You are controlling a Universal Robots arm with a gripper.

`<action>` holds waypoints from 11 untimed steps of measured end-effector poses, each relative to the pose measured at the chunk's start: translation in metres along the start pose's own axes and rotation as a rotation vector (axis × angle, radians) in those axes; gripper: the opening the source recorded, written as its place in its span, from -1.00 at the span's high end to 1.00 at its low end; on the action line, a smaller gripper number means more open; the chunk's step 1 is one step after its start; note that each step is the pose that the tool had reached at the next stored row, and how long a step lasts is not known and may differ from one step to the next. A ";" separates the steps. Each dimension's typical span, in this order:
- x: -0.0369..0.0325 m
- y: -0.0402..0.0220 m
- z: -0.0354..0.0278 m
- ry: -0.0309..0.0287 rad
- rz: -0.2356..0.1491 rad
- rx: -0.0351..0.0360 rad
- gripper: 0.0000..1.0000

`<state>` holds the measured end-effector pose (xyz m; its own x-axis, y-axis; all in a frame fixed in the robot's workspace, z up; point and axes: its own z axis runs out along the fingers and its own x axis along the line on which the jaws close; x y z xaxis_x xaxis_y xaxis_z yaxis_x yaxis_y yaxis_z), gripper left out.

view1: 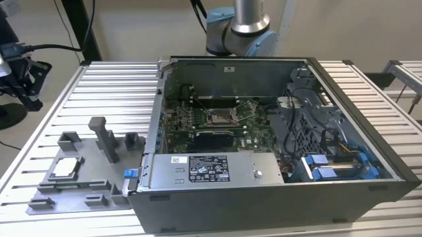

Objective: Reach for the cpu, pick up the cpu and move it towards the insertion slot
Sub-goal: 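Reach for the cpu, then pick up the cpu and move it towards the insertion slot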

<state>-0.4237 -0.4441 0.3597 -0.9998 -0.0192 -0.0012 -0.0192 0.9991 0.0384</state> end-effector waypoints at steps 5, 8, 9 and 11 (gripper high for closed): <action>0.0000 0.0000 0.0000 0.0004 0.000 0.0001 -1.00; 0.0000 0.0000 0.0000 0.0006 0.000 0.0001 -1.00; 0.0000 0.0000 0.0000 0.0006 0.000 0.0000 -1.00; 0.0000 0.0000 0.0000 0.0007 0.000 0.0000 -1.00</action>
<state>-0.4237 -0.4441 0.3597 -0.9998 -0.0192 -0.0006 -0.0192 0.9991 0.0384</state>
